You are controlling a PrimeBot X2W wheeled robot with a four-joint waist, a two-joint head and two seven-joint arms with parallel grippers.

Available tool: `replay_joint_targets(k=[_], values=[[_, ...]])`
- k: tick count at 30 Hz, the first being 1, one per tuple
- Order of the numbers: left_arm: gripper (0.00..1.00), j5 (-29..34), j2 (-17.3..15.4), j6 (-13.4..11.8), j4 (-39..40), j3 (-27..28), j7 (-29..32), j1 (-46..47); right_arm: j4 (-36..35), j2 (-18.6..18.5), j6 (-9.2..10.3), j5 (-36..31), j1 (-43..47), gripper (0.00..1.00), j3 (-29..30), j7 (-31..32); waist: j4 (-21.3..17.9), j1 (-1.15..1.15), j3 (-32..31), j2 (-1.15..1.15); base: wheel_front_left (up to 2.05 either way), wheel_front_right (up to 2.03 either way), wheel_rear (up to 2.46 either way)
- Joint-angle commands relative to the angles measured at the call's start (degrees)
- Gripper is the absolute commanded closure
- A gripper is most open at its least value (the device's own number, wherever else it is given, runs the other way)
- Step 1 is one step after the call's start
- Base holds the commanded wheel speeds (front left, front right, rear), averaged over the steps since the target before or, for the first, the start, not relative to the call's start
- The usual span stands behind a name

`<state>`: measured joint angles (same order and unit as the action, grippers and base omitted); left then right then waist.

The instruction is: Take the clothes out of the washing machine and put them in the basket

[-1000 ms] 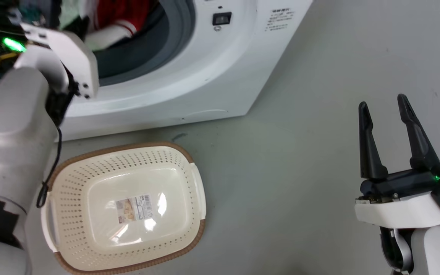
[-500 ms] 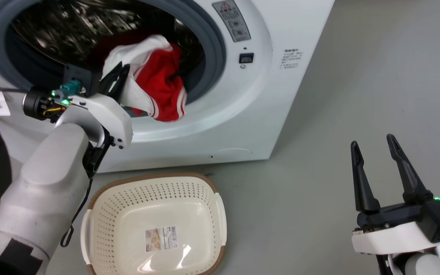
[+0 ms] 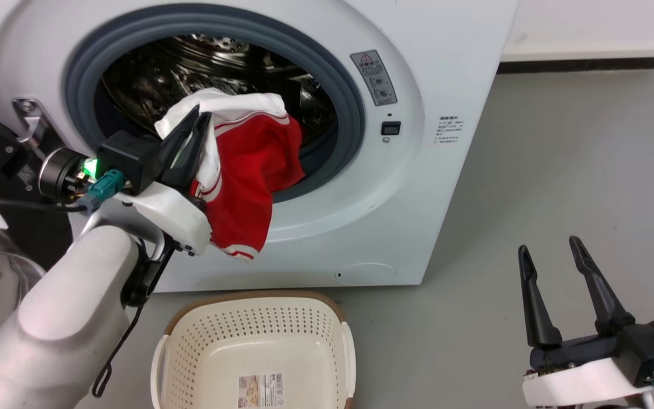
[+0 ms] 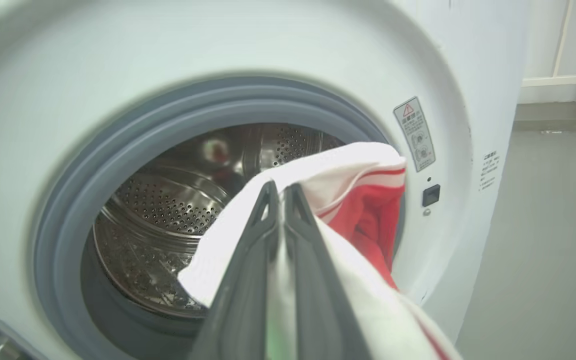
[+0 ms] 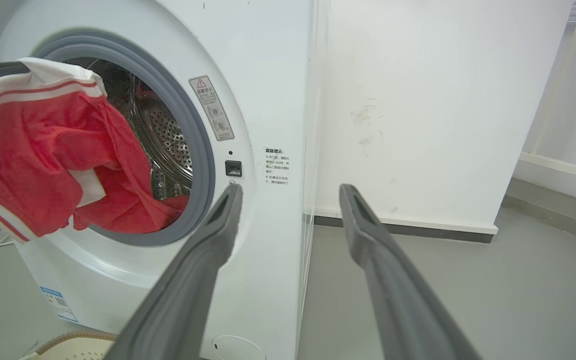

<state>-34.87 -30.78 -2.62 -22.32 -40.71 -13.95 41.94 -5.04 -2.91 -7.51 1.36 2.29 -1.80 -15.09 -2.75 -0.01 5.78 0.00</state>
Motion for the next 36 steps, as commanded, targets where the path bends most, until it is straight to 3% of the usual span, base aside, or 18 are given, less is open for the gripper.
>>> replay_joint_targets(k=[1,13,21,27,36], values=[[1.00,0.4,-1.1,-1.0,2.4,0.3,0.5,-1.0,0.2,0.1,0.04,-0.1,0.8,0.00,0.1,-0.1,0.5,0.01,-0.8,0.00,0.00,0.00,0.00],[1.00,1.1,-9.6,-8.8,26.6,2.3,5.9,-7.8,0.7,0.1,0.04,0.6,2.0,0.00,0.5,-0.1,1.2,0.01,-2.0,0.00,0.00,0.00,0.00],[1.00,1.4,-13.1,-12.0,35.0,2.6,7.5,-12.0,1.0,0.1,0.04,0.8,2.1,0.00,1.0,-0.1,1.8,0.01,-2.2,0.00,0.00,0.00,0.00],[1.00,0.9,-14.0,-13.6,37.6,1.9,7.8,-15.5,0.7,0.1,0.04,0.6,1.2,0.00,1.0,-0.1,2.2,0.01,-1.3,0.00,0.00,0.00,0.00],[1.00,-0.6,-12.0,-13.5,36.2,-0.5,6.4,-20.0,0.5,0.1,0.04,-0.1,-0.5,0.00,1.1,-0.1,1.9,0.01,2.3,0.00,0.00,0.00,0.00]])
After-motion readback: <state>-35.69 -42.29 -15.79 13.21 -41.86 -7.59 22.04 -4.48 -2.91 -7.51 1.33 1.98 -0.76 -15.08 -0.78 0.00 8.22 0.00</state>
